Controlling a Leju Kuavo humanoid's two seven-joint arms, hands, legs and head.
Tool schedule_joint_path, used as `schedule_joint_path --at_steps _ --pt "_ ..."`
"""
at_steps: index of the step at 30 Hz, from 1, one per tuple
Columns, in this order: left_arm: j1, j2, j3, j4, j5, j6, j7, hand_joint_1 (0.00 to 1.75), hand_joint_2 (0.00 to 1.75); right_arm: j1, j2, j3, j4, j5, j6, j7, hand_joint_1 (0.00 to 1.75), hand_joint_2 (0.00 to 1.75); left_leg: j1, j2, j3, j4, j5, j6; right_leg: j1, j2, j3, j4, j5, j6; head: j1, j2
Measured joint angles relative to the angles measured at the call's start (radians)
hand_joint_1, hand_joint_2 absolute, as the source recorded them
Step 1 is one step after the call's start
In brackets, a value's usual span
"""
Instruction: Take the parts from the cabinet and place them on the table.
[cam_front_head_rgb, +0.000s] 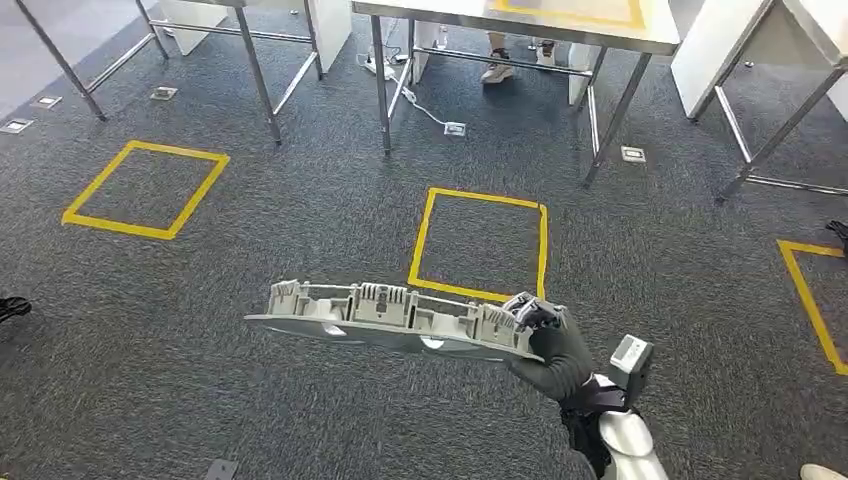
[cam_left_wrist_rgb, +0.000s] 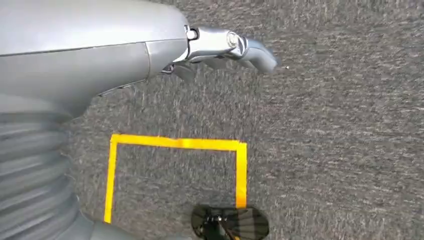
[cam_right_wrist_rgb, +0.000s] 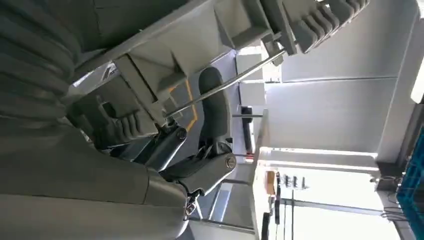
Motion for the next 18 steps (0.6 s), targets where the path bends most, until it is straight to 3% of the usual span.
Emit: schedule_joint_path --at_steps 1,2,3,5,6,7,9,11,12,13,15,16,17,18 --pt "0.0 0.0 0.0 0.0 0.0 0.0 0.0 0.0 1.75 0.0 0.0 0.0 0.006 0.0 0.0 -0.002 1.75 1.75 -0.001 0.0 0.001 0.0 -0.001 0.001 0.0 0.0 -0.021 0.035 -0.001 -0.001 0.0 0.0" --pt "0.0 0.0 0.0 0.0 -0.001 0.0 0.0 0.0 1.75 0.0 0.0 0.0 0.011 0.0 0.0 -0.003 1.75 1.75 -0.003 0.0 0.003 0.0 -0.002 0.002 0.0 0.0 -0.017 0.019 0.022 -0.005 0.001 0.0" --pt "0.0 0.0 0.0 0.0 -0.001 0.0 0.0 0.0 1.75 -0.001 0.0 0.0 0.016 0.0 0.0 -0.003 1.75 1.75 -0.004 -0.001 0.006 0.0 -0.004 0.002 0.002 -0.001 0.012 -0.048 0.069 -0.011 0.002 0.0" --pt "0.0 0.0 0.0 0.0 -0.001 0.0 0.0 0.0 1.75 -0.007 0.0 0.001 0.021 0.0 0.0 -0.01 1.75 1.75 -0.006 -0.001 0.014 0.0 -0.009 -0.001 0.01 -0.004 0.103 -0.238 0.158 -0.029 0.004 0.0" --pt "-0.001 -0.005 0.0 0.0 -0.002 0.0 0.0 0.0 1.75 -0.013 0.0 0.001 0.024 -0.001 0.0 -0.014 1.75 1.75 -0.008 0.0 0.013 0.0 -0.011 -0.005 0.016 -0.012 0.124 -0.275 0.143 -0.037 0.002 0.0" --pt "-0.001 -0.004 0.0 0.0 -0.002 0.0 0.0 0.0 1.75 -0.02 0.0 0.002 0.028 -0.002 0.001 -0.016 1.75 1.75 -0.009 0.0 0.01 0.001 -0.012 -0.012 0.021 -0.013 0.121 -0.285 0.146 -0.035 0.003 0.0" --pt "-0.001 -0.004 0.0 0.0 -0.003 0.003 0.001 0.0 1.75 -0.027 -0.002 0.002 0.04 -0.003 0.0 -0.019 1.75 1.75 -0.005 0.002 0.013 -0.005 -0.013 -0.023 0.024 -0.008 0.12 -0.285 0.143 -0.041 0.002 0.0" --pt "-0.001 -0.003 0.0 -0.001 -0.005 0.003 0.002 0.0 1.75 -0.033 -0.003 0.003 0.048 -0.002 0.0 -0.018 1.75 1.75 -0.007 0.004 0.02 0.002 -0.024 -0.035 0.008 -0.008 0.138 -0.307 0.149 -0.052 0.004 0.0" --pt "-0.002 -0.005 0.0 -0.001 -0.007 0.003 0.002 0.0 1.75 -0.036 -0.002 0.003 0.052 -0.002 0.0 -0.018 1.75 1.75 -0.012 0.002 0.008 0.033 -0.04 -0.038 0.007 -0.008 0.146 -0.311 0.146 -0.057 -0.004 0.0" --pt "-0.003 -0.004 0.0 -0.001 -0.007 0.003 0.002 0.0 1.75 -0.04 -0.002 0.003 0.055 -0.004 0.0 -0.02 1.75 1.75 -0.01 0.001 -0.024 0.098 -0.072 -0.041 0.007 -0.009 0.15 -0.311 0.145 -0.06 -0.007 0.0" --pt "-0.001 -0.001 0.0 -0.001 -0.007 0.004 0.002 0.0 1.75 -0.041 -0.002 0.006 0.061 -0.006 0.0 -0.026 1.75 1.75 -0.007 0.001 -0.113 0.255 -0.129 -0.048 0.006 -0.008 0.155 -0.31 0.14 -0.064 -0.011 0.0" --pt "0.001 -0.001 0.0 -0.001 -0.007 0.004 0.003 0.0 1.75 -0.04 -0.002 0.008 0.066 -0.006 -0.002 -0.026 1.75 1.75 -0.005 0.001 -0.148 0.301 -0.133 -0.051 0.006 -0.006 0.157 -0.309 0.136 -0.063 -0.013 0.0" --pt "0.002 -0.001 0.0 0.0 -0.008 0.005 0.004 0.0 1.75 -0.038 -0.003 0.01 0.07 -0.006 -0.003 -0.026 1.75 1.75 -0.003 0.002 -0.157 0.295 -0.11 -0.053 0.005 -0.004 0.16 -0.308 0.133 -0.061 -0.014 0.0" --pt "0.002 0.0 0.0 0.0 -0.01 0.006 0.005 0.0 1.75 -0.039 -0.002 0.011 0.073 -0.006 -0.005 -0.026 1.75 1.75 -0.002 0.002 -0.143 0.247 -0.066 -0.054 0.004 -0.003 0.165 -0.306 0.128 -0.059 -0.014 0.0"
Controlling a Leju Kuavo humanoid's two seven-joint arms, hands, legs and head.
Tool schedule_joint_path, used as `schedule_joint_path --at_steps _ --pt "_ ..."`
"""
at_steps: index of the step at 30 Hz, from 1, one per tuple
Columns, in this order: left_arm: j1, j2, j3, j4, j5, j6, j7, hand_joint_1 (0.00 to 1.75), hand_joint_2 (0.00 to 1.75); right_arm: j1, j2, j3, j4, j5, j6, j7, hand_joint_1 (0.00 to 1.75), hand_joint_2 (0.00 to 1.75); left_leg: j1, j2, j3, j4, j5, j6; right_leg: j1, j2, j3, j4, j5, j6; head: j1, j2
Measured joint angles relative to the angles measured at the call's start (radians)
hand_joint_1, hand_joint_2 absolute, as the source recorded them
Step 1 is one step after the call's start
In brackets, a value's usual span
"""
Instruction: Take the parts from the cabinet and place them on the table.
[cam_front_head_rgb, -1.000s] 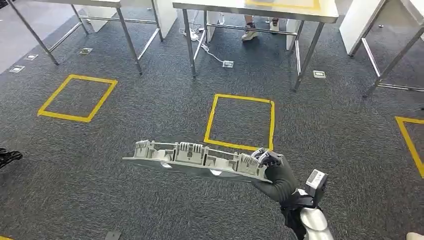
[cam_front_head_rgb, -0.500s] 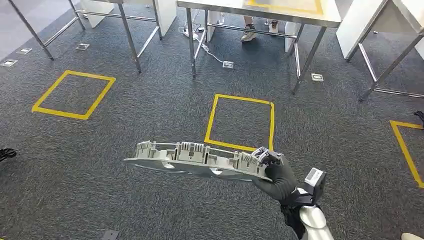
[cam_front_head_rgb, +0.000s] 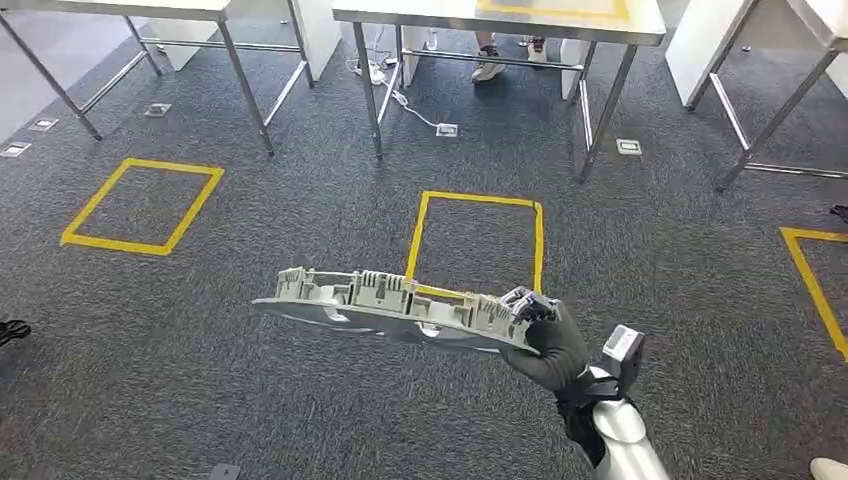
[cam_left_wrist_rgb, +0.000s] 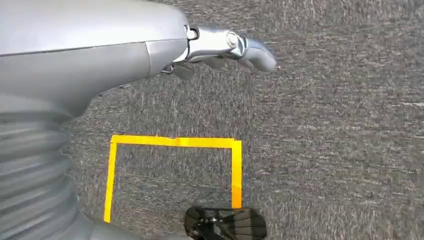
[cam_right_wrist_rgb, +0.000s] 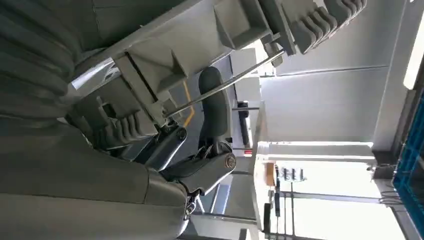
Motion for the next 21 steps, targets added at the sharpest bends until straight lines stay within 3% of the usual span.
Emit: schedule_joint_path --at_steps 2,3,4,7,9,11,13,14,15,17,18,19,21 --pt "-0.001 0.002 0.0 0.0 -0.004 0.0 0.006 0.0 1.75 -0.005 0.0 0.005 0.001 -0.003 -0.005 0.0 1.75 1.75 0.005 0.0 0.077 -0.187 0.111 -0.003 -0.004 0.002 0.012 0.009 -0.015 0.01 -0.001 0.0" --pt "-0.002 0.002 0.0 0.001 -0.006 0.0 0.006 0.0 1.75 -0.01 0.0 0.006 0.002 -0.006 -0.006 0.0 1.75 1.75 0.006 -0.002 0.097 -0.229 0.105 -0.001 -0.004 0.002 0.012 0.011 -0.021 0.016 -0.003 0.0" --pt "-0.003 0.002 0.0 0.001 -0.008 0.0 0.006 0.0 1.75 -0.015 0.0 0.006 0.002 -0.008 -0.009 0.0 1.75 1.75 0.003 -0.006 0.1 -0.24 0.106 0.012 0.005 0.006 0.008 0.019 -0.027 0.024 -0.006 0.0" --pt "-0.002 0.001 0.0 0.001 -0.009 0.002 0.007 0.0 1.75 -0.013 0.0 0.007 0.002 -0.015 -0.008 0.001 1.75 1.75 -0.001 -0.005 0.098 -0.236 0.1 0.032 0.003 0.01 0.01 0.011 -0.028 0.038 -0.001 0.0" --pt "-0.003 -0.001 0.0 0.0 -0.013 0.003 0.007 0.0 1.75 -0.011 -0.001 0.007 0.002 -0.018 -0.003 0.002 1.75 1.75 0.005 0.004 0.105 -0.24 0.097 0.046 0.0 0.004 0.004 0.04 -0.047 0.049 0.003 0.0" --pt "-0.004 -0.001 0.0 0.0 -0.015 0.003 0.007 0.0 1.75 -0.01 -0.002 0.007 0.001 -0.021 0.002 0.002 1.75 1.75 0.004 0.016 0.109 -0.239 0.091 0.056 0.0 0.001 -0.079 0.192 -0.12 0.056 0.011 0.0" --pt "-0.003 -0.001 0.0 0.0 -0.015 0.003 0.007 0.0 1.75 -0.001 -0.002 0.007 0.001 -0.024 0.003 0.002 1.75 1.75 0.001 0.029 0.113 -0.239 0.084 0.058 0.0 0.001 -0.164 0.33 -0.156 0.056 0.012 0.0" --pt "-0.003 -0.001 0.0 0.0 -0.016 0.003 0.007 0.0 1.75 0.005 -0.003 0.006 0.001 -0.024 0.003 0.003 1.75 1.75 0.0 0.036 0.118 -0.239 0.08 0.058 0.001 0.001 -0.182 0.343 -0.141 0.054 0.013 0.0" --pt "-0.004 -0.002 0.0 0.0 -0.017 0.003 0.007 0.0 1.75 0.008 -0.004 0.006 0.001 -0.024 0.003 0.003 1.75 1.75 -0.001 0.042 0.124 -0.239 0.075 0.057 0.001 0.0 -0.172 0.304 -0.099 0.05 0.013 0.0" --pt "-0.005 -0.003 0.0 0.0 -0.018 0.003 0.007 0.0 1.75 0.008 -0.005 0.006 0.0 -0.024 0.003 0.003 1.75 1.75 -0.002 0.051 0.143 -0.239 0.064 0.051 0.005 -0.011 -0.093 0.124 0.009 0.035 0.015 0.0" --pt "-0.006 -0.004 0.0 0.0 -0.019 0.003 0.007 0.0 1.75 0.008 -0.005 0.006 -0.003 -0.025 0.003 0.003 1.75 1.75 -0.003 0.055 0.148 -0.24 0.059 0.048 0.013 -0.033 -0.058 0.043 0.038 0.024 0.016 0.0" --pt "-0.008 -0.005 0.0 0.0 -0.019 0.003 0.007 0.0 1.75 0.007 -0.005 0.006 -0.005 -0.026 0.003 0.003 1.75 1.75 -0.008 0.058 0.149 -0.239 0.054 0.041 0.02 -0.039 -0.05 0.03 0.019 0.021 0.015 0.0" --pt "-0.01 -0.005 0.0 0.0 -0.021 0.003 0.007 0.0 1.75 0.011 -0.006 0.006 -0.01 -0.026 0.003 0.003 1.75 1.75 -0.005 0.065 0.152 -0.243 0.051 0.031 0.022 -0.032 -0.053 0.028 0.019 0.016 0.014 0.0"
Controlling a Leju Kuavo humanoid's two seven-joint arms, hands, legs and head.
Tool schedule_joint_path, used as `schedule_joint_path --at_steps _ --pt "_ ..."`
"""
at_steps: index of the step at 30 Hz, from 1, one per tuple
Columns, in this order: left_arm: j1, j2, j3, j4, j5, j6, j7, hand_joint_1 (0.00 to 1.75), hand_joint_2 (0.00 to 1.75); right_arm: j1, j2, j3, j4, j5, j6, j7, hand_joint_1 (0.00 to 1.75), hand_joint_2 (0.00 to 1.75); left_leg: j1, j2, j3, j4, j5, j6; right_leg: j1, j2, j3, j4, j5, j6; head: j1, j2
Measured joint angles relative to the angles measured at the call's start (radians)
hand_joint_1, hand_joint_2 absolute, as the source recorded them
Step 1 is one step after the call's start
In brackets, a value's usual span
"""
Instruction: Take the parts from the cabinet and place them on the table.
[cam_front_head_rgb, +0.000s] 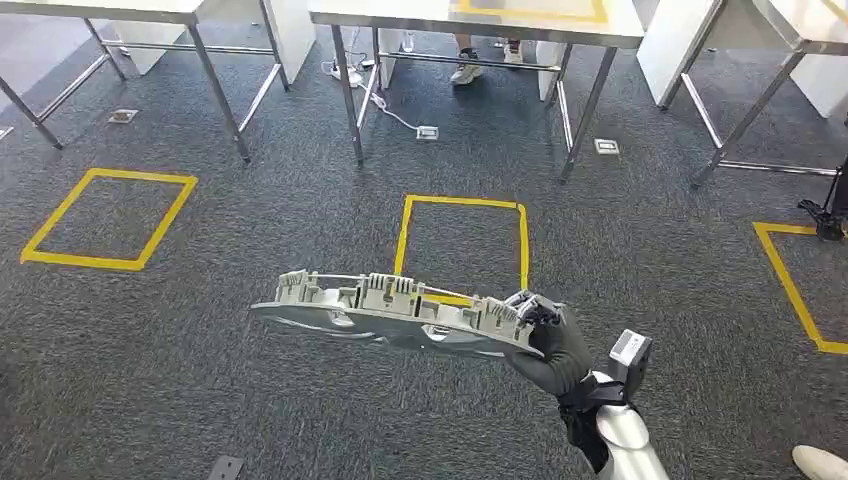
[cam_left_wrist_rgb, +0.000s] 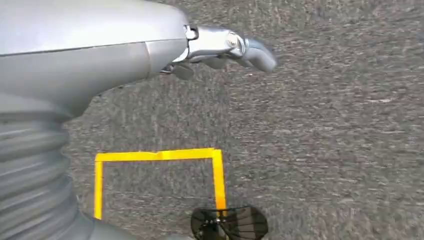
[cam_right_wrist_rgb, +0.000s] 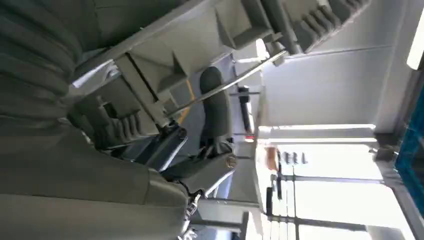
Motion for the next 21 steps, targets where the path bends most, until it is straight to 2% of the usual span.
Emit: schedule_joint_path --at_steps 1,2,3,4,5,6,7,8,9,10,12,13,14,16,18,19,20,21 --pt "0.0 0.0 0.0 0.0 0.0 0.0 0.0 0.0 1.75 0.002 -0.002 -0.001 0.0 0.0 0.0 0.0 1.75 1.75 0.001 0.005 0.005 -0.006 0.0 -0.005 0.002 0.005 0.0 -0.001 -0.003 -0.005 0.001 0.0" --pt "-0.002 0.0 0.0 -0.001 0.0 0.0 0.0 0.0 1.75 0.005 -0.002 -0.001 -0.002 0.0 0.0 0.001 1.75 1.75 -0.005 0.009 0.013 -0.01 -0.004 -0.014 -0.007 0.01 0.009 -0.014 0.001 -0.01 0.001 0.0" --pt "-0.001 0.0 0.0 -0.003 -0.002 0.0 -0.001 0.0 1.75 0.01 -0.002 -0.001 -0.007 0.0 0.0 0.0 1.75 1.75 0.001 -0.016 0.01 0.005 -0.01 -0.018 -0.012 0.012 0.02 -0.022 0.003 -0.013 0.0 0.0" --pt "-0.001 -0.001 0.0 -0.002 -0.002 0.0 -0.002 0.0 1.75 0.01 -0.002 -0.001 -0.008 0.0 0.0 0.0 1.75 1.75 0.002 -0.042 -0.011 0.048 -0.031 -0.021 -0.015 0.013 0.026 -0.024 0.0 -0.019 -0.005 0.0" --pt "0.0 -0.001 0.0 -0.002 -0.003 0.0 -0.003 0.0 1.75 0.008 -0.002 -0.002 -0.009 -0.001 0.001 0.0 1.75 1.75 0.003 -0.054 -0.049 0.119 -0.063 -0.023 -0.016 0.014 0.03 -0.024 -0.002 -0.022 -0.008 0.0" --pt "0.002 0.001 0.0 -0.002 -0.003 0.0 -0.003 0.0 1.75 0.009 -0.002 -0.002 -0.009 -0.001 0.001 -0.001 1.75 1.75 0.003 -0.059 -0.101 0.212 -0.1 -0.027 -0.015 0.017 0.034 -0.024 -0.007 -0.026 -0.014 0.0" --pt "0.004 0.002 0.0 -0.001 -0.003 -0.001 -0.003 0.0 1.75 0.011 -0.002 -0.002 -0.009 0.0 0.001 -0.001 1.75 1.75 0.003 -0.061 -0.144 0.282 -0.121 -0.03 -0.015 0.023 0.038 -0.023 -0.011 -0.027 -0.016 0.0" --pt "0.006 0.002 0.0 -0.001 -0.003 -0.002 -0.003 0.0 1.75 0.013 -0.003 -0.002 -0.009 0.002 0.001 0.0 1.75 1.75 0.003 -0.061 -0.171 0.312 -0.113 -0.032 -0.015 0.028 0.044 -0.023 -0.016 -0.025 -0.016 0.0" --pt "0.008 0.002 0.0 -0.001 -0.005 -0.003 -0.003 0.0 1.75 0.015 -0.003 -0.002 -0.008 0.003 0.001 0.001 1.75 1.75 0.004 -0.061 -0.169 0.284 -0.074 -0.032 -0.015 0.033 0.051 -0.022 -0.022 -0.024 -0.017 0.0" --pt "0.007 0.002 0.0 -0.001 -0.006 -0.003 -0.003 0.0 1.75 0.014 -0.004 -0.002 -0.009 0.005 0.001 0.001 1.75 1.75 0.005 -0.061 -0.143 0.213 -0.018 -0.032 -0.016 0.037 0.06 -0.021 -0.029 -0.021 -0.018 0.0" --pt "0.005 0.003 0.0 -0.001 -0.006 -0.003 -0.003 0.0 1.75 0.012 -0.004 -0.002 -0.009 0.006 0.001 0.0 1.75 1.75 0.008 -0.062 -0.07 0.033 0.081 -0.031 -0.019 0.043 0.078 -0.018 -0.045 -0.012 -0.02 0.0" --pt "0.004 0.002 0.0 0.0 -0.006 -0.003 -0.002 0.0 1.75 0.011 -0.004 -0.002 -0.009 0.008 0.001 0.0 1.75 1.75 0.003 -0.067 -0.054 0.01 0.058 -0.029 -0.012 0.045 0.08 -0.014 -0.053 -0.005 -0.022 0.0" --pt "0.001 0.002 0.0 -0.001 -0.006 -0.003 -0.002 0.0 1.75 0.009 -0.004 -0.002 -0.009 0.008 0.0 0.0 1.75 1.75 0.004 -0.067 -0.049 0.004 0.055 -0.012 -0.012 0.049 0.078 -0.015 -0.057 0.0 -0.023 0.0" --pt "0.002 0.002 0.0 -0.001 -0.006 -0.004 -0.002 0.0 1.75 0.008 -0.005 -0.001 -0.011 0.01 0.0 0.0 1.75 1.75 0.002 -0.066 -0.052 -0.002 0.049 0.003 -0.013 0.049 0.081 -0.006 -0.049 0.014 -0.019 0.0" --pt "0.0 0.0 0.0 -0.001 -0.009 -0.005 -0.002 0.0 1.75 0.004 -0.006 -0.001 -0.011 0.011 -0.001 0.0 1.75 1.75 0.007 -0.066 -0.036 -0.004 0.044 0.017 -0.015 0.044 0.082 0.006 -0.061 0.023 -0.017 0.0" --pt "0.0 0.0 0.0 -0.002 -0.009 -0.005 -0.002 0.0 1.75 -0.001 -0.007 -0.001 -0.012 0.011 -0.001 0.0 1.75 1.75 0.008 -0.066 -0.03 -0.004 0.04 0.023 -0.015 0.039 0.065 0.045 -0.079 0.027 -0.013 0.0" --pt "-0.001 0.0 0.0 -0.002 -0.009 -0.005 -0.002 0.0 1.75 -0.007 -0.007 -0.001 -0.012 0.01 -0.001 0.0 1.75 1.75 0.008 -0.066 -0.027 -0.004 0.036 0.026 -0.017 0.037 0.02 0.12 -0.114 0.035 -0.007 0.0" --pt "-0.001 0.0 0.0 -0.002 -0.009 -0.005 -0.002 0.0 1.75 -0.009 -0.008 -0.001 -0.012 0.009 -0.001 -0.001 1.75 1.75 0.007 -0.065 -0.024 -0.004 0.031 0.027 -0.018 0.036 -0.033 0.205 -0.15 0.038 -0.006 0.0"
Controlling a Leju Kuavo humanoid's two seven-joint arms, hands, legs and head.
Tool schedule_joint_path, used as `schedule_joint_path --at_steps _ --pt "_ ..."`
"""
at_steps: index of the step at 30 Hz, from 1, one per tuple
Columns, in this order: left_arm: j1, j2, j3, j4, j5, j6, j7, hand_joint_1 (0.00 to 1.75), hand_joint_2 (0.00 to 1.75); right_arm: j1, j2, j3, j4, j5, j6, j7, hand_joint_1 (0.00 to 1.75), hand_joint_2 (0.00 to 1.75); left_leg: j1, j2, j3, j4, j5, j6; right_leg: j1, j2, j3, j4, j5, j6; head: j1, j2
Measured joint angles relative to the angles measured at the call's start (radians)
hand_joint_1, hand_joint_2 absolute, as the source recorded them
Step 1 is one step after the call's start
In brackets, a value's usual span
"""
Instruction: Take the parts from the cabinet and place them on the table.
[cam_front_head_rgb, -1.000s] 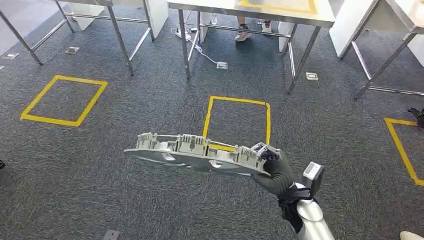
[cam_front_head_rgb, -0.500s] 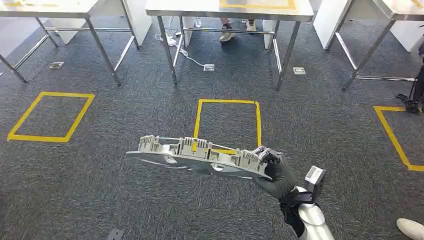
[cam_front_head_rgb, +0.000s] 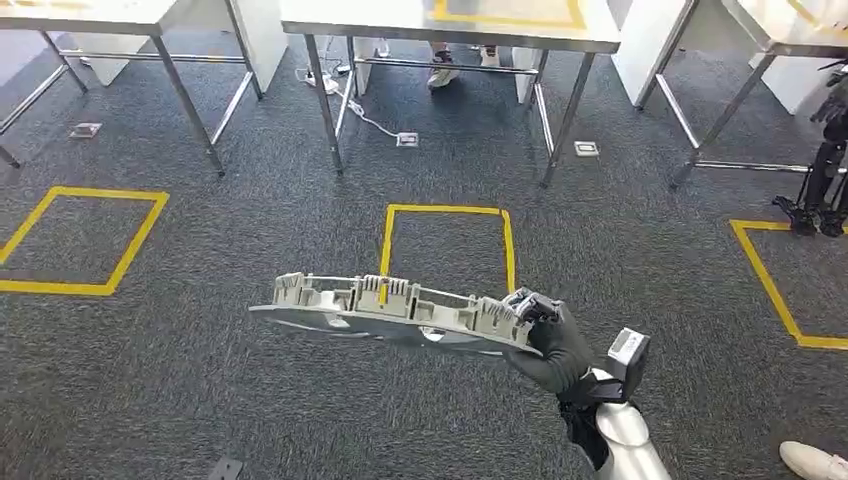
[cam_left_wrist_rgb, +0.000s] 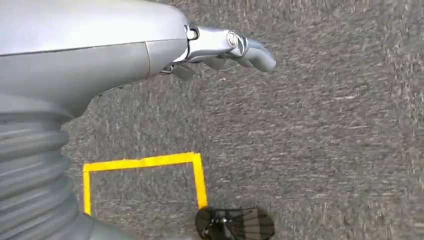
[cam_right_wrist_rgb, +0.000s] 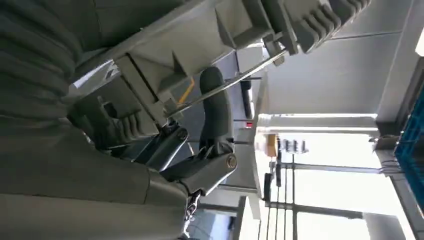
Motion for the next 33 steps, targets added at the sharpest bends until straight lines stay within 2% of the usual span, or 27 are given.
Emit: schedule_joint_path --at_steps 1,2,3,4,6,7,8,10,11,12,13,14,16,17,18,19,20,22,24,25,26,27,28,29,31,32,33 --pt "0.001 0.0 0.0 0.0 0.0 0.0 0.0 0.0 1.75 0.001 -0.002 0.0 0.0 0.0 0.0 -0.001 1.75 1.75 0.0 0.0 0.004 0.0 -0.006 -0.001 0.0 0.0 -0.05 0.074 -0.026 0.002 0.001 0.0" --pt "0.002 0.0 0.0 0.0 0.0 0.0 0.0 0.0 1.75 0.004 -0.002 0.0 0.0 0.0 0.002 -0.002 1.75 1.75 0.0 0.0 0.01 0.0 -0.012 -0.001 0.0 -0.001 -0.082 0.11 -0.027 0.001 0.002 0.0" --pt "0.003 0.0 0.0 0.0 0.0 0.0 0.0 0.0 1.75 0.005 -0.004 0.0 0.001 0.0 0.003 -0.001 1.75 1.75 0.0 0.0 0.02 0.0 -0.019 -0.002 0.0 -0.002 -0.09 0.094 0.004 0.0 0.002 0.0" --pt "0.004 0.0 0.0 0.0 0.0 0.0 0.0 0.0 1.75 0.006 -0.008 0.0 0.001 0.0 0.003 -0.002 1.75 1.75 0.0 -0.001 0.032 0.0 -0.027 -0.004 0.0 -0.002 -0.076 0.038 0.052 -0.003 0.004 0.0" --pt "0.004 0.0 0.0 0.0 0.0 0.0 -0.001 0.0 1.75 0.005 -0.012 0.0 0.001 -0.002 0.006 -0.006 1.75 1.75 0.0 0.0 0.06 0.0 -0.045 -0.008 0.003 -0.005 -0.009 -0.145 0.168 -0.016 0.006 0.0" --pt "0.006 -0.002 0.0 0.001 0.0 0.0 -0.001 0.0 1.75 0.005 -0.014 0.0 0.001 -0.004 0.007 -0.007 1.75 1.75 0.0 0.001 0.061 -0.002 -0.054 -0.013 0.008 -0.015 0.007 -0.199 0.194 -0.025 0.008 0.0" --pt "0.003 -0.002 0.0 0.002 0.002 0.0 -0.002 0.0 1.75 0.004 -0.016 0.0 0.004 -0.007 0.01 -0.008 1.75 1.75 -0.003 0.001 0.064 -0.004 -0.056 -0.019 0.014 -0.019 0.003 -0.209 0.159 -0.03 0.006 0.0" --pt "0.007 -0.002 0.001 0.002 0.003 0.001 -0.003 0.0 1.75 0.004 -0.017 0.001 0.004 -0.008 0.012 -0.01 1.75 1.75 -0.004 0.003 0.074 -0.007 -0.055 -0.034 0.014 -0.016 0.005 -0.215 0.174 -0.043 0.009 0.0" --pt "0.008 -0.002 0.002 0.002 0.003 0.002 -0.004 0.0 1.75 0.003 -0.021 0.001 0.005 -0.008 0.012 -0.009 1.75 1.75 -0.005 0.004 0.082 -0.013 -0.054 -0.039 0.013 -0.016 0.012 -0.216 0.17 -0.05 0.008 0.0" --pt "0.007 -0.001 0.003 0.001 0.003 0.002 -0.006 0.0 1.75 0.003 -0.021 0.001 0.005 -0.008 0.012 -0.009 1.75 1.75 -0.005 0.004 0.074 -0.002 -0.061 -0.044 0.005 -0.012 0.03 -0.223 0.171 -0.055 0.007 0.0" --pt "0.006 -0.003 0.006 0.001 0.004 0.002 -0.009 0.0 1.75 -0.001 -0.022 0.001 0.005 -0.009 0.013 -0.01 1.75 1.75 -0.005 0.002 0.058 0.05 -0.058 -0.045 0.005 -0.013 0.045 -0.226 0.163 -0.063 0.005 0.0" --pt "0.005 -0.003 0.007 0.002 0.005 0.002 -0.01 0.0 1.75 -0.008 -0.022 0.001 0.005 -0.009 0.013 -0.01 1.75 1.75 -0.004 0.002 0.018 0.119 -0.068 -0.047 0.005 -0.013 0.052 -0.227 0.157 -0.067 0.001 0.0" --pt "0.008 -0.001 0.01 0.002 0.008 0.002 -0.01 0.0 1.75 -0.012 -0.021 0.003 0.006 -0.009 0.013 -0.011 1.75 1.75 -0.003 0.001 -0.076 0.255 -0.13 -0.056 0.006 -0.01 0.069 -0.227 0.14 -0.07 -0.005 0.0" --pt "0.012 -0.001 0.013 0.002 0.009 0.002 -0.01 0.0 1.75 -0.012 -0.021 0.003 0.008 -0.009 0.013 -0.01 1.75 1.75 -0.003 0.001 -0.11 0.291 -0.158 -0.058 0.006 -0.007 0.081 -0.227 0.13 -0.07 -0.008 0.0" --pt "0.016 -0.001 0.015 0.002 0.01 0.002 -0.01 0.0 1.75 -0.012 -0.021 0.003 0.01 -0.008 0.013 -0.009 1.75 1.75 -0.003 0.001 -0.125 0.288 -0.158 -0.057 0.006 -0.005 0.094 -0.227 0.121 -0.07 -0.008 0.0" --pt "0.019 -0.001 0.017 0.002 0.01 0.002 -0.01 0.0 1.75 -0.012 -0.021 0.003 0.011 -0.008 0.013 -0.009 1.75 1.75 -0.003 0.002 -0.122 0.244 -0.131 -0.057 0.006 -0.003 0.11 -0.227 0.109 -0.069 -0.009 0.0" --pt "0.02 -0.001 0.017 0.002 0.01 0.002 -0.01 0.0 1.75 -0.013 -0.021 0.003 0.011 -0.009 0.013 -0.009 1.75 1.75 -0.003 0.002 -0.106 0.178 -0.082 -0.056 0.005 -0.002 0.126 -0.227 0.098 -0.067 -0.01 0.0" --pt "0.022 0.001 0.019 0.004 0.01 0.002 -0.01 0.0 1.75 -0.015 -0.021 0.005 0.011 -0.009 0.012 -0.009 1.75 1.75 -0.003 0.001 -0.065 0.016 0.062 -0.051 0.005 -0.002 0.15 -0.227 0.074 -0.059 -0.012 0.0" --pt "0.02 0.001 0.023 0.005 0.008 0.002 -0.01 0.0 1.75 -0.018 -0.021 0.006 0.008 -0.006 0.008 -0.009 1.75 1.75 -0.01 0.002 -0.065 0.005 0.052 -0.031 0.009 0.0 0.152 -0.227 0.061 -0.045 -0.011 0.0" --pt "0.022 0.001 0.023 0.005 0.006 0.002 -0.01 0.0 1.75 -0.019 -0.021 0.007 0.004 0.0 0.003 -0.008 1.75 1.75 -0.011 0.001 -0.067 0.004 0.058 -0.025 0.008 0.0 0.158 -0.225 0.061 -0.039 -0.011 0.0" --pt "0.022 0.001 0.023 0.005 0.003 0.002 -0.01 0.0 1.75 -0.019 -0.021 0.01 0.003 0.005 0.0 -0.006 1.75 1.75 -0.01 0.001 -0.063 0.003 0.053 -0.018 0.01 0.0 0.16 -0.224 0.061 -0.036 -0.011 0.0" --pt "0.021 -0.002 0.023 0.005 0.002 0.001 -0.01 0.0 1.75 -0.019 -0.021 0.01 0.002 0.007 -0.005 -0.004 1.75 1.75 -0.003 -0.002 -0.051 0.001 0.053 -0.013 0.01 0.0 0.157 -0.21 0.06 -0.033 -0.011 0.0" --pt "0.02 -0.001 0.023 0.004 0.001 0.001 -0.01 0.0 1.75 -0.019 -0.021 0.012 -0.002 0.01 -0.008 -0.003 1.75 1.75 -0.003 -0.002 -0.042 -0.003 0.047 -0.007 0.009 -0.002 0.138 -0.168 0.068 -0.027 -0.008 0.0" --pt "0.018 -0.001 0.023 0.005 0.0 0.001 -0.01 0.0 1.75 -0.022 -0.021 0.014 -0.004 0.012 -0.011 -0.003 1.75 1.75 -0.002 -0.002 -0.037 -0.004 0.041 -0.003 0.006 -0.003 0.096 -0.102 0.059 -0.02 -0.002 0.0" --pt "0.017 -0.001 0.024 0.005 -0.003 0.001 -0.01 0.0 1.75 -0.019 -0.021 0.014 -0.007 0.021 -0.022 -0.011 1.75 1.75 -0.002 -0.002 -0.026 -0.004 0.027 0.0 0.0 -0.004 -0.005 0.041 -0.01 -0.01 0.001 0.0" --pt "0.018 -0.001 0.024 0.005 -0.003 0.0 -0.01 0.0 1.75 -0.014 -0.021 0.015 -0.012 0.025 -0.022 -0.013 1.75 1.75 -0.002 -0.003 -0.017 -0.004 0.019 0.0 -0.001 -0.004 -0.045 0.087 -0.042 -0.008 0.002 0.0" --pt "0.018 -0.001 0.024 0.005 -0.003 0.0 -0.01 0.0 1.75 -0.01 -0.021 0.018 -0.014 0.025 -0.013 -0.014 1.75 1.75 -0.002 -0.003 -0.008 -0.004 0.011 -0.001 -0.002 -0.004 -0.064 0.094 -0.042 -0.007 0.002 0.0"
